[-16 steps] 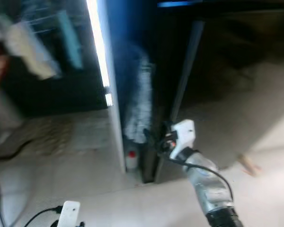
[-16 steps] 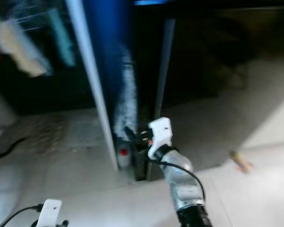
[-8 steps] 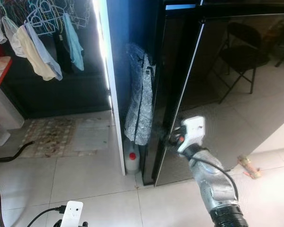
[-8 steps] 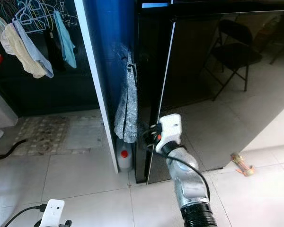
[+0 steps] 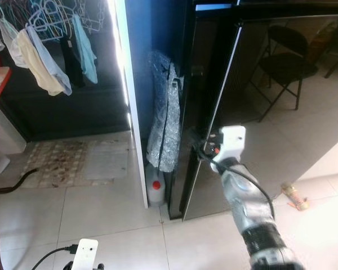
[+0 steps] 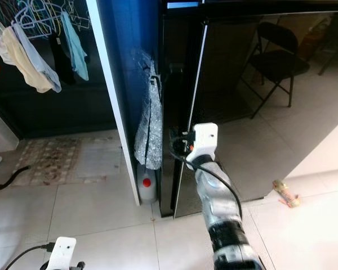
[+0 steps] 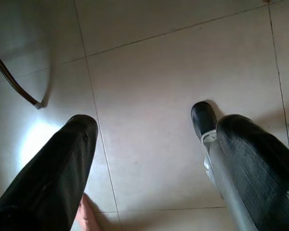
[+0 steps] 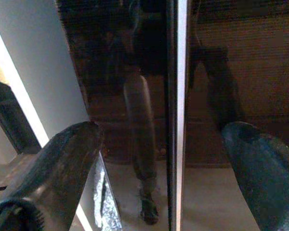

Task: Restocking fridge

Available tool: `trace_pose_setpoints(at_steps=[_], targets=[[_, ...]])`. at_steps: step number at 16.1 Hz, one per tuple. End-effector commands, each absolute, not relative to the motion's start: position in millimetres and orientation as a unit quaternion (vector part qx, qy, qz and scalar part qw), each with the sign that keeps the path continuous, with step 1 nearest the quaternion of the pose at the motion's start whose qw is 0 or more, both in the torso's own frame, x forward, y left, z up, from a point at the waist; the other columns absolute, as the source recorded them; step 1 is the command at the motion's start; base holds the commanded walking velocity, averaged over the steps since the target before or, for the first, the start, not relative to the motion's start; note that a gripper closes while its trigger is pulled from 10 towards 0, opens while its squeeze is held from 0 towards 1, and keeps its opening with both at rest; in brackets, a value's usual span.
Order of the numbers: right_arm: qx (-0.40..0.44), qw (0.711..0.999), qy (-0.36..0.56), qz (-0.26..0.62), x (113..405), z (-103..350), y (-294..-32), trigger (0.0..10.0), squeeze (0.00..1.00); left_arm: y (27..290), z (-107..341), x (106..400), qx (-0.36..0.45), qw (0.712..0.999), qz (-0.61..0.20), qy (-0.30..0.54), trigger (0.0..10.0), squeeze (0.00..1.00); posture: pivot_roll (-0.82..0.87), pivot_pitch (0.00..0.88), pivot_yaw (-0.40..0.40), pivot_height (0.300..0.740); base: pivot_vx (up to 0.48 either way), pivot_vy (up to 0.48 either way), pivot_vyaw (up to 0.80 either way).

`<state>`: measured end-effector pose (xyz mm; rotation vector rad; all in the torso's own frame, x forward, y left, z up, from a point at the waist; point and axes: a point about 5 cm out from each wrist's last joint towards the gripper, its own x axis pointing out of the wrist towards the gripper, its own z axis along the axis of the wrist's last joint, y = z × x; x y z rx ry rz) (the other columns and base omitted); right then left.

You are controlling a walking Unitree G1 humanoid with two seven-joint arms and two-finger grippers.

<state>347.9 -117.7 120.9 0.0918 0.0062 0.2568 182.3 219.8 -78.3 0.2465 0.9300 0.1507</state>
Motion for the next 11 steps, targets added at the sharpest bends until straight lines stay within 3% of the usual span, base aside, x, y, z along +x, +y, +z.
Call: trace_pose_setpoints(at_steps=[1,11], targets=[[0.036,0.991,-0.01,0.128,356,131,-116,10.0,0.0,219,-80,179,0.118,0.879,0.072,0.457,10.0,0.0,-0.25,0.084,-0.021,0.74,0.0,0.0,0.0],[0.026,0.989,-0.027,0.144,391,163,-97,10.0,0.0,222,-78,183,0.117,0.883,0.082,0.448,10.0,0.0,-0.21,0.08,-0.021,0.74,0.0,0.0,0.0]])
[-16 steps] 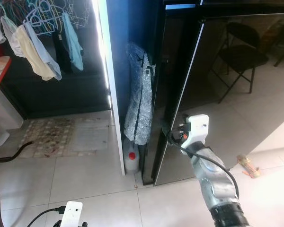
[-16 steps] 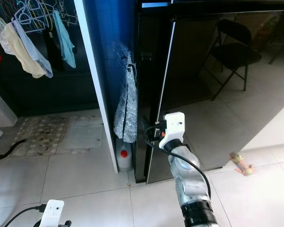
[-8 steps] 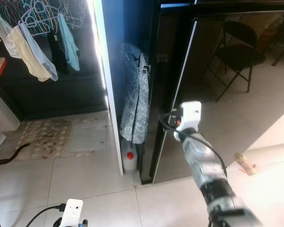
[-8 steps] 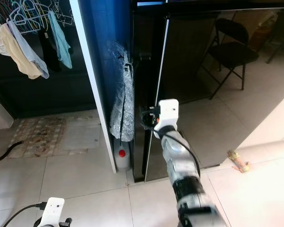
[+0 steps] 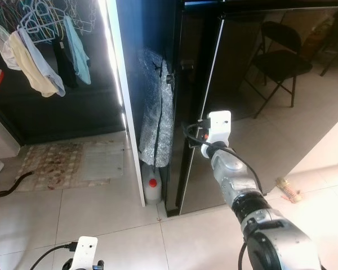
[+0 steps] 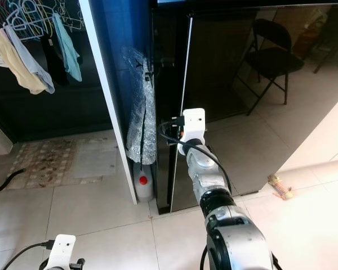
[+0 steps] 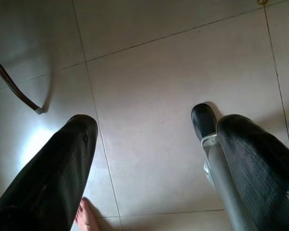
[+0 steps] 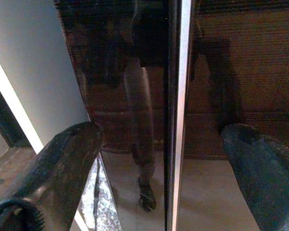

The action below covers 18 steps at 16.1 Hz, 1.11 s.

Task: Restocking fridge

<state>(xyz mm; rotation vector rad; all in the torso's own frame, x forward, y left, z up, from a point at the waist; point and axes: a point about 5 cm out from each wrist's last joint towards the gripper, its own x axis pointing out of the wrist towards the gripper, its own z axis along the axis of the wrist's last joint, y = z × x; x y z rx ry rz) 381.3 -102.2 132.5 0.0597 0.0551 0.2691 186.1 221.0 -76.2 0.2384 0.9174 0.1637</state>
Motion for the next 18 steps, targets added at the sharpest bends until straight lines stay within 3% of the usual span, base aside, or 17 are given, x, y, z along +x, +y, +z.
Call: trace_pose_setpoints(at_steps=[1,13,18], targets=[[0.027,0.989,-0.027,0.144,392,164,-97,10.0,0.0,221,-78,183,0.117,0.883,0.082,0.447,10.0,0.0,-0.21,0.08,-0.023,0.74,0.0,0.0,0.0],[0.058,0.983,-0.034,0.17,406,196,-77,10.0,0.0,229,-77,181,0.118,0.884,0.094,0.442,10.0,0.0,-0.13,0.046,-0.021,0.74,0.0,0.0,0.0],[0.056,0.984,-0.022,0.166,402,179,-87,10.0,0.0,228,-73,188,0.115,0.889,0.096,0.432,10.0,0.0,-0.13,0.037,-0.023,0.74,0.0,0.0,0.0]])
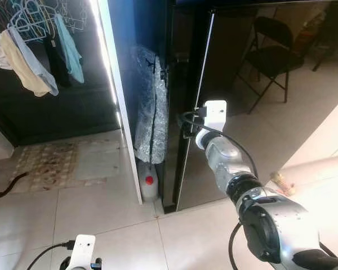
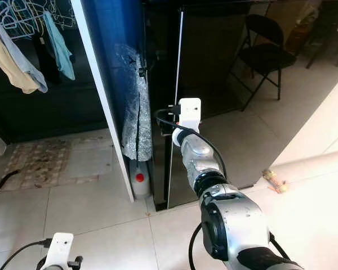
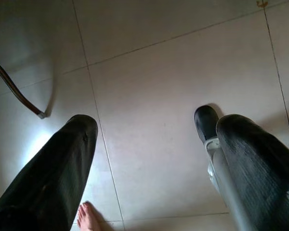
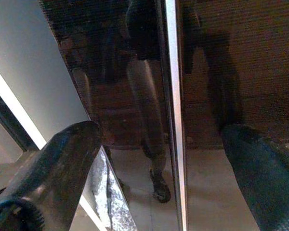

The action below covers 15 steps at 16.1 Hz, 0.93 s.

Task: Restocking fridge

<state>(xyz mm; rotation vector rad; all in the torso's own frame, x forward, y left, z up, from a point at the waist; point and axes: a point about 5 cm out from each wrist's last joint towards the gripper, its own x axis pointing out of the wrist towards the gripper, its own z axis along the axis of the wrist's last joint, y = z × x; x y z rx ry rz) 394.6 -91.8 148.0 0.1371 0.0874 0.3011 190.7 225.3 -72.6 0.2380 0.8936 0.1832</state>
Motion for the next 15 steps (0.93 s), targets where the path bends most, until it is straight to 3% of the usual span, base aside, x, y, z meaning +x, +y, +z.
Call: trace_pose_setpoints(at_steps=[1,10,15], targets=[[0.057,0.985,-0.021,0.161,399,170,-93,10.0,0.0,227,-73,188,0.113,0.89,0.095,0.432,10.0,0.0,-0.15,0.036,-0.023,0.74,0.0,0.0,0.0],[0.039,0.992,-0.052,0.109,368,129,-144,10.0,0.0,218,-79,182,0.106,0.885,0.086,0.445,10.0,0.0,-0.21,0.042,-0.033,0.74,0.0,0.0,0.0],[0.03,1.0,-0.003,0.002,321,85,-217,10.0,0.0,221,-80,178,0.112,0.882,0.084,0.45,10.0,0.0,-0.23,0.053,-0.025,0.74,0.0,0.0,0.0]])
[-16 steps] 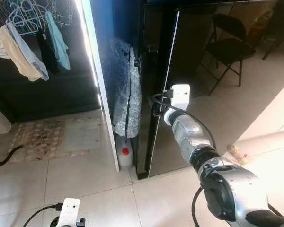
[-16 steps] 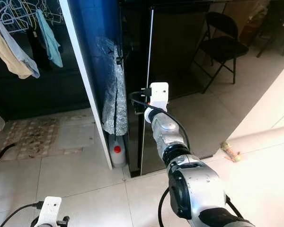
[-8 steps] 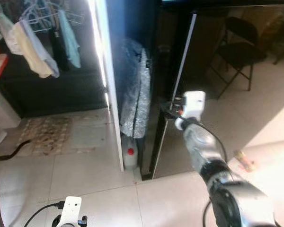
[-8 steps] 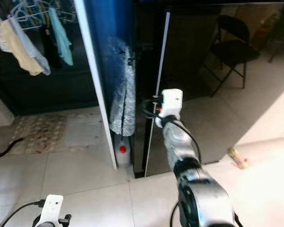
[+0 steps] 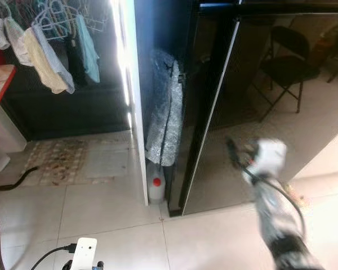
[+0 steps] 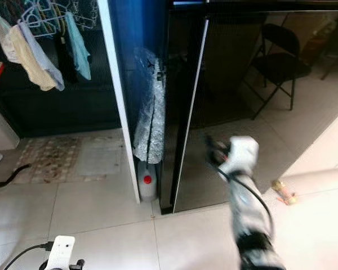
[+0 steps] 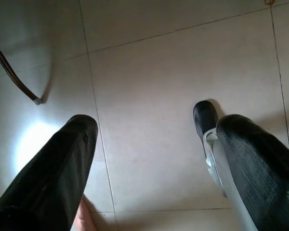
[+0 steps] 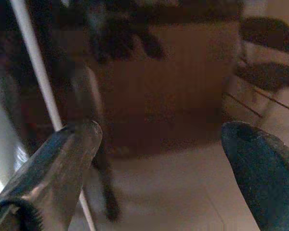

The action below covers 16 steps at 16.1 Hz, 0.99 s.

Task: Restocking fridge

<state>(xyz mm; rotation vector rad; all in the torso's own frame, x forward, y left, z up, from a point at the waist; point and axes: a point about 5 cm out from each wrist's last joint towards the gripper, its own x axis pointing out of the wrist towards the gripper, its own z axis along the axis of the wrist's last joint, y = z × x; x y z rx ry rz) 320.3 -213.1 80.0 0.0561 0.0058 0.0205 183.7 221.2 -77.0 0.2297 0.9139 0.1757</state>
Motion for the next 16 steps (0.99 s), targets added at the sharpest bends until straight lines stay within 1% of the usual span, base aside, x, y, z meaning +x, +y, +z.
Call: trace_pose_setpoints(at_steps=[1,2,3,4,5,6,7,8,9,10,11,12,15,16], targets=[[0.026,0.999,0.009,-0.015,315,78,-229,10.0,0.0,222,-80,178,0.112,0.882,0.083,0.45,10.0,0.0,-0.24,0.052,-0.022,0.74,0.0,0.0,0.0],[0.024,0.999,0.019,-0.028,309,75,-237,10.0,0.0,222,-80,178,0.113,0.882,0.082,0.45,10.0,0.0,-0.24,0.052,-0.021,0.74,0.0,0.0,0.0],[0.026,0.997,0.048,-0.06,297,64,-257,10.0,0.0,222,-80,179,0.114,0.882,0.08,0.45,10.0,0.0,-0.24,0.052,-0.017,0.74,0.0,0.0,0.0],[0.021,0.988,0.114,-0.101,277,39,-281,10.0,0.0,222,-79,180,0.115,0.882,0.078,0.449,10.0,0.0,-0.24,0.052,-0.012,0.74,0.0,0.0,0.0],[0.028,0.974,0.18,-0.136,256,14,-297,10.0,0.0,221,-78,182,0.115,0.883,0.077,0.448,10.0,0.0,-0.24,0.052,-0.012,0.74,0.0,0.0,0.0],[0.039,0.961,0.226,-0.154,239,-3,-300,10.0,0.0,222,-78,183,0.115,0.884,0.077,0.447,10.0,0.0,-0.23,0.05,-0.01,0.74,0.0,0.0,0.0],[0.044,0.946,0.274,-0.165,222,-20,-299,10.0,0.0,222,-77,184,0.114,0.884,0.077,0.447,10.0,0.0,-0.23,0.049,-0.009,0.74,0.0,0.0,0.0],[0.061,0.917,0.35,-0.179,192,-47,-290,10.0,0.0,222,-77,185,0.114,0.884,0.076,0.446,10.0,0.0,-0.23,0.053,-0.009,0.74,0.0,0.0,0.0],[0.074,0.898,0.395,-0.181,172,-63,-280,10.0,0.0,221,-77,185,0.115,0.884,0.074,0.447,10.0,0.0,-0.23,0.056,-0.01,0.74,0.0,0.0,0.0],[0.083,0.878,0.438,-0.177,153,-77,-268,10.0,0.0,221,-77,185,0.115,0.884,0.073,0.448,10.0,0.0,-0.22,0.058,-0.009,0.74,0.0,0.0,0.0],[0.086,0.863,0.468,-0.172,139,-86,-260,10.0,0.0,222,-77,185,0.115,0.883,0.072,0.449,10.0,0.0,-0.2,0.06,-0.01,0.74,0.0,0.0,0.0],[0.106,0.848,0.488,-0.178,123,-96,-248,10.0,0.0,223,-77,185,0.115,0.883,0.071,0.45,10.0,0.0,-0.2,0.062,-0.005,0.74,0.0,0.0,0.0],[0.133,0.841,0.494,-0.173,117,-101,-233,10.0,0.0,226,-78,181,0.119,0.879,0.068,0.456,10.0,0.0,-0.23,0.061,0.011,0.74,0.0,0.0,0.0],[0.118,0.841,0.503,-0.161,116,-102,-232,10.0,0.0,226,-78,180,0.118,0.879,0.067,0.456,10.0,0.0,-0.24,0.057,0.013,0.74,0.0,0.0,0.0]])
